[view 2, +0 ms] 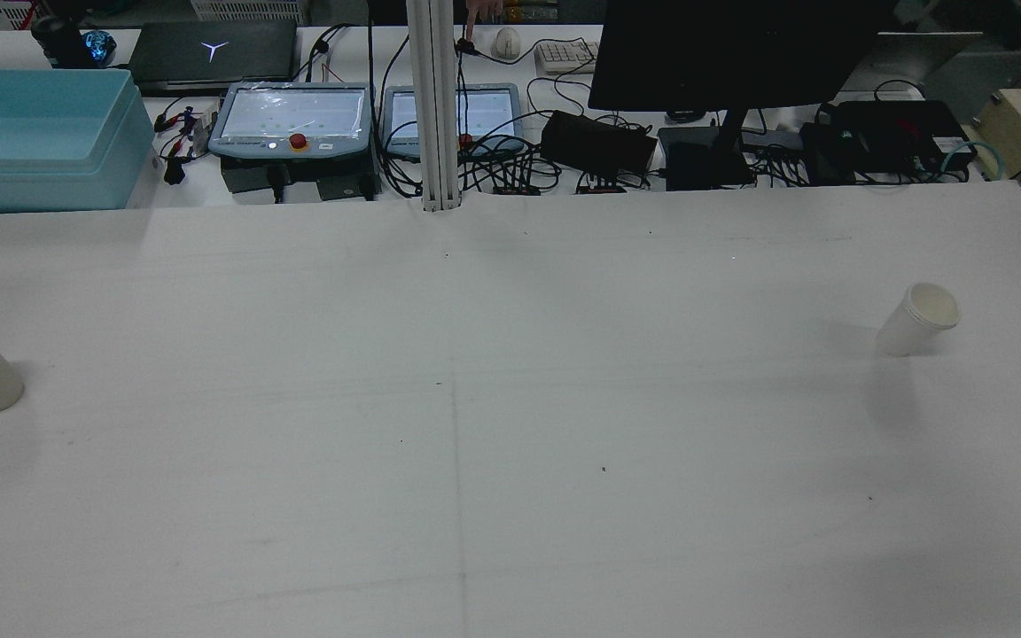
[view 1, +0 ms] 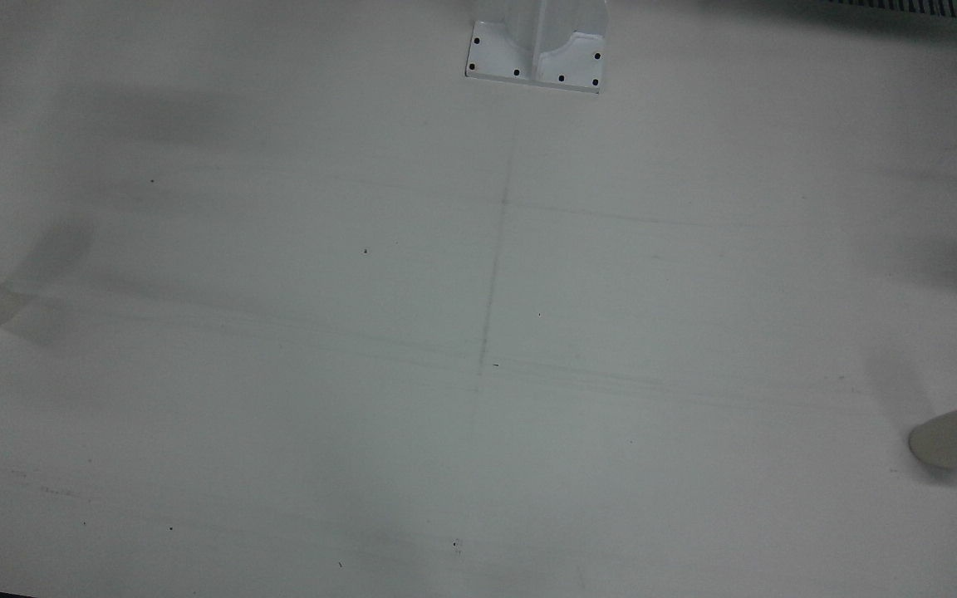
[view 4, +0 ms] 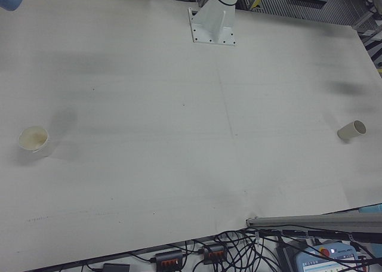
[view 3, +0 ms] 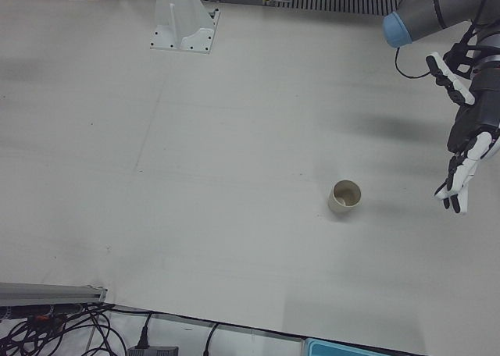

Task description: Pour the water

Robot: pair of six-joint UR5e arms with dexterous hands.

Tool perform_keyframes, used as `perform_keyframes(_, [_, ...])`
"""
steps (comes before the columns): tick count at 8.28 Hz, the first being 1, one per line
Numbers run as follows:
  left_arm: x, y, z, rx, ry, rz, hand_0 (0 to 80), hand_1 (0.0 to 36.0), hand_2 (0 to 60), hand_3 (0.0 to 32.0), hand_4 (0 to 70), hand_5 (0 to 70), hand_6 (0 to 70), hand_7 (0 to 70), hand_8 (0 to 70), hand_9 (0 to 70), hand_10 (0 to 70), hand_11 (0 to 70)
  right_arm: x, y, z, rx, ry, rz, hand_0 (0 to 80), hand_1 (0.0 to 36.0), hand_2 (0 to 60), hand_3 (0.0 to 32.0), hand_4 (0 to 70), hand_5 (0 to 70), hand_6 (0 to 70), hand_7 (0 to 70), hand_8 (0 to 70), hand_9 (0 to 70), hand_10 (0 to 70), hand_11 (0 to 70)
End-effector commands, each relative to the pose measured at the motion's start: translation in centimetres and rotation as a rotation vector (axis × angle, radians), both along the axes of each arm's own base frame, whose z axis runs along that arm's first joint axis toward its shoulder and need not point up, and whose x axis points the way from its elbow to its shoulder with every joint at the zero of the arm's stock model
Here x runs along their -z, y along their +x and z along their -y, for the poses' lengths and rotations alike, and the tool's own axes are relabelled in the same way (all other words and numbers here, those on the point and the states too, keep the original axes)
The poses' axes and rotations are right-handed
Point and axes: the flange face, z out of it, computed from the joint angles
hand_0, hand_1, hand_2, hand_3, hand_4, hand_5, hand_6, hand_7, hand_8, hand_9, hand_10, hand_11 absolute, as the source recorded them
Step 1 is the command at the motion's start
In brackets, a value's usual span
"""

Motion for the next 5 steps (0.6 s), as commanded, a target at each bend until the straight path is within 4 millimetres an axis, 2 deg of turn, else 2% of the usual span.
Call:
perform_keyframes(1, [-0.3, 0.0, -0.4, 0.000, 0.001, -0.001, 34.2, 1.3, 0.6, 0.0, 17.8, 0.0, 5.9, 18.2, 0.1, 2.2, 1.7, 2.9, 0.0, 0.0, 0.0, 0.000, 0.000, -0.003, 37.5, 4.9, 9.0, 0.0, 13.8, 25.2, 14.5, 24.2, 4.1, 8.0, 6.1, 9.3])
perform_keyframes(3, [-1.5, 0.1, -0.9, -0.003, 0.007, 0.000, 33.7, 1.3, 1.1, 0.0, 18.1, 0.0, 6.1, 18.1, 0.2, 2.2, 1.8, 3.0, 0.0, -0.3, 0.1, 0.006, -0.005, -0.014, 37.6, 4.9, 9.0, 0.0, 14.2, 25.2, 14.6, 24.2, 4.2, 8.1, 6.0, 9.1])
perform_keyframes(4, [-4.3, 0.2, -2.2, -0.004, 0.000, 0.003, 33.4, 1.3, 1.3, 0.0, 18.3, 0.0, 6.6, 18.7, 0.3, 2.3, 2.2, 3.5, 0.0, -1.1, 0.3, 0.024, -0.011, -0.015, 37.9, 5.1, 9.4, 0.0, 14.2, 25.0, 14.8, 24.3, 4.3, 8.2, 5.8, 8.7])
perform_keyframes(5, [-8.5, 0.1, -3.1, 0.003, 0.000, 0.005, 35.5, 2.5, 3.4, 0.0, 17.8, 0.0, 6.6, 18.5, 0.3, 2.3, 2.4, 3.8, -0.3, -2.0, 0.3, 0.044, -0.020, -0.017, 39.2, 6.4, 10.9, 0.0, 14.3, 24.7, 14.8, 24.3, 3.8, 8.3, 5.6, 8.7])
